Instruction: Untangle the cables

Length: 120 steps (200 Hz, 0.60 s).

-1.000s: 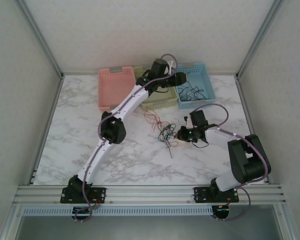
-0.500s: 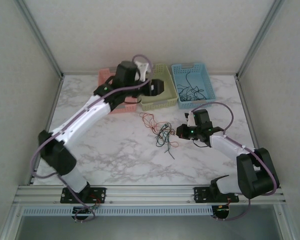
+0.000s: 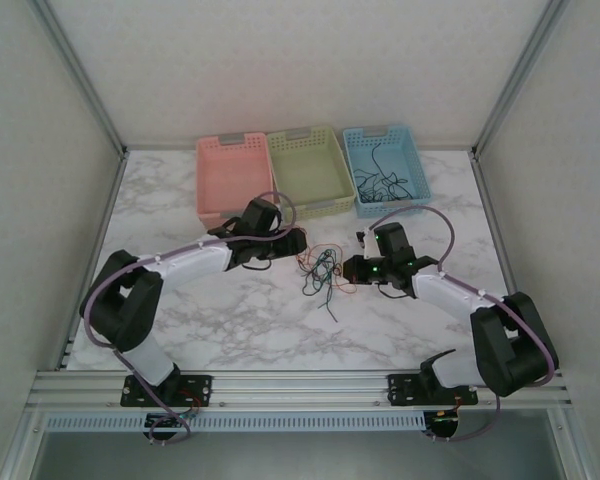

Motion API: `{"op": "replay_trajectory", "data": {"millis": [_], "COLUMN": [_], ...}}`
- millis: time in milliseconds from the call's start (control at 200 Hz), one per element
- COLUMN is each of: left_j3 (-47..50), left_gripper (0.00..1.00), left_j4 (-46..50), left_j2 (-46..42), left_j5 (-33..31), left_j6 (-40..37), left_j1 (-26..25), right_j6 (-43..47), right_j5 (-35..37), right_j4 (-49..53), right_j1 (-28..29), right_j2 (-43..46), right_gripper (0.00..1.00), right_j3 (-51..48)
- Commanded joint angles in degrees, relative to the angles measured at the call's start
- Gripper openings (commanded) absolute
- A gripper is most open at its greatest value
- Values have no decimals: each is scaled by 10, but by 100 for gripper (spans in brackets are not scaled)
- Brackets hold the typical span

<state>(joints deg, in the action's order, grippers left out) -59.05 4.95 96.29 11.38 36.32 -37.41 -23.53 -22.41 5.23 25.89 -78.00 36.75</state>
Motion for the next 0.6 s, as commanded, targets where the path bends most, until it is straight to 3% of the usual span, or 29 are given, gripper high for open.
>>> {"op": "replay_trajectory", "data": {"millis": [0,175,435,596], "left_j3": [-33,-63,-44,-54], "left_gripper": [66,63,63,57], "left_j4": [-34,-34,-28,-31], "left_j2": [42,96,86,104], "left_j5": [-28,-41,-84,-72], "left_j6": [32,42,46,52], "left_j1": [1,1,0,1], "right_j6": [17,21,20,20], "right_j5": [15,22,29,30], "right_j4": [-8,-15,-22,-25], "right_j1": [10,9,9,9], "right_j2": [-6,4,-1,-1], "right_gripper": [0,0,0,0], "right_j3": [-13,-21,-26,-26]}}
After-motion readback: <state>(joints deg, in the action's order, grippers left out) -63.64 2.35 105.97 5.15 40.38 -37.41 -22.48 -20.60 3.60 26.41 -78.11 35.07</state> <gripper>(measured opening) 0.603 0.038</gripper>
